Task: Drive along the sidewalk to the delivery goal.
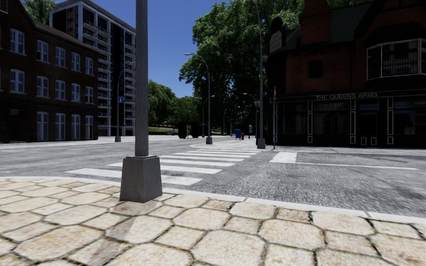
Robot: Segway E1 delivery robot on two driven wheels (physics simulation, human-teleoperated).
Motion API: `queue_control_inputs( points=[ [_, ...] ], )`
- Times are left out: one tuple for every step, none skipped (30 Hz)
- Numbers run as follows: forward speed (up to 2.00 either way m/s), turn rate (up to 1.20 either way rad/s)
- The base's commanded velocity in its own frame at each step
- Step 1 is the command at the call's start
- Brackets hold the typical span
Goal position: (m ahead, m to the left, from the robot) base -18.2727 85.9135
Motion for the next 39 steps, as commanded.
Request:
queue_control_inputs(
  points=[
    [0.00, 0.00],
    [0.00, 0.00],
    [0.00, 0.00],
    [0.00, 0.00],
    [0.00, 0.00],
    [0.00, 0.00],
    [0.00, 0.00],
    [0.00, 0.00],
    [0.00, 0.00],
    [0.00, 0.00],
    [0.00, 0.00],
    [0.00, 0.00],
    [0.00, 0.00],
    [0.00, 0.00],
    [0.00, 0.00],
    [0.00, 0.00],
    [0.00, 0.00],
    [0.00, 0.00],
    [0.00, 0.00],
    [0.00, 0.00],
    [0.00, 0.00],
    [0.00, 0.00],
    [0.00, 0.00],
    [0.00, 0.00],
    [0.00, 0.00],
    [0.00, 0.00],
    [0.00, 0.00],
    [0.00, 0.00],
    [0.00, 0.00],
    [0.00, 0.00],
    [0.00, 0.09],
    [0.04, 0.17],
    [0.18, 0.23],
    [0.27, 0.26],
    [0.27, 0.26],
    [0.37, 0.31],
    [0.43, 0.36],
    [0.45, 0.38],
    [0.46, 0.38]
  ],
)
